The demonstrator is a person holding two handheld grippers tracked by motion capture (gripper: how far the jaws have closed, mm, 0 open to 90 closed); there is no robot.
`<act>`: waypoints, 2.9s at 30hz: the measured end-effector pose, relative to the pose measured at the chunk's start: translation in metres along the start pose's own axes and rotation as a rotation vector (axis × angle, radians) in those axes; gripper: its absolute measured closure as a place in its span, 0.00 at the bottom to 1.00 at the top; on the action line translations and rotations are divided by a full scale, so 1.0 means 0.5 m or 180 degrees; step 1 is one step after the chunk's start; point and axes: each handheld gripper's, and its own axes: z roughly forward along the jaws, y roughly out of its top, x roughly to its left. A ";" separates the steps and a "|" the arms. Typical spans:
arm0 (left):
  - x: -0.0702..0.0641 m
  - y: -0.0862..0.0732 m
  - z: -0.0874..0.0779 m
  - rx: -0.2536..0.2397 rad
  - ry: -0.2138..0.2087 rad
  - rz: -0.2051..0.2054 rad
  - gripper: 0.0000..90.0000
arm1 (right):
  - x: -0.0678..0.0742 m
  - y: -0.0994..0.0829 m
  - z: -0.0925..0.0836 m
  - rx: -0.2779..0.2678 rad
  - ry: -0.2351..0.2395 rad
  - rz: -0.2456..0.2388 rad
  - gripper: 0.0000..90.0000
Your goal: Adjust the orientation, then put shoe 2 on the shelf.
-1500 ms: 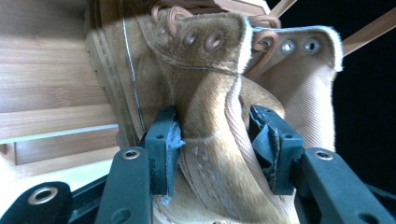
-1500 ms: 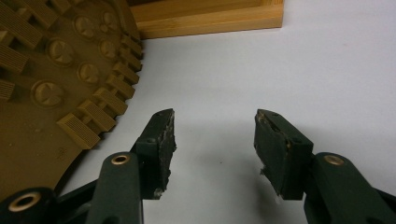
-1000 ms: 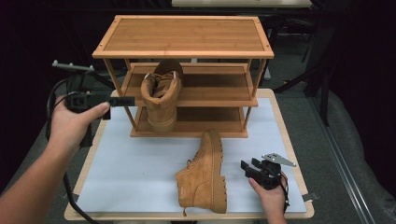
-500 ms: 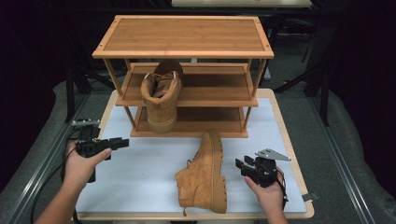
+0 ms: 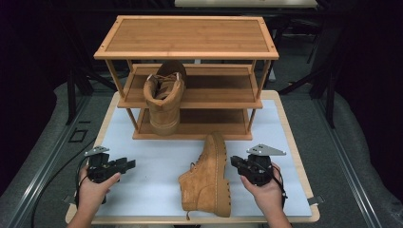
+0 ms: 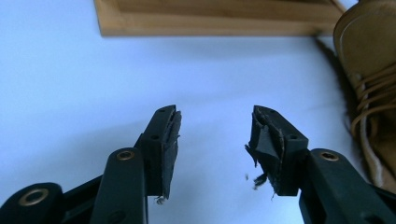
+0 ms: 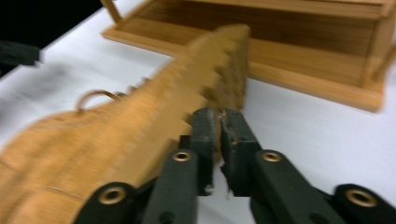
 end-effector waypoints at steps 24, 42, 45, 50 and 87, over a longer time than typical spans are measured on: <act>0.015 -0.020 0.003 0.0041 -0.0096 -0.0161 0.52 | 0.041 0.006 0.032 0.0094 0.0467 -0.0253 1.00; 0.014 -0.022 0.007 0.0079 -0.0109 -0.0170 0.53 | -0.074 -0.045 -0.023 -0.0030 0.0199 0.0410 1.00; 0.013 -0.022 0.009 0.0078 -0.0095 -0.0176 0.53 | -0.100 -0.056 -0.023 0.0011 0.0224 0.0599 1.00; 0.014 -0.023 0.011 0.0085 -0.0088 -0.0177 0.53 | -0.119 -0.071 -0.021 0.0007 0.0209 0.0707 1.00; 0.015 -0.023 0.012 0.0069 -0.0080 -0.0193 0.53 | -0.171 -0.034 0.004 0.0527 0.0018 0.0733 0.77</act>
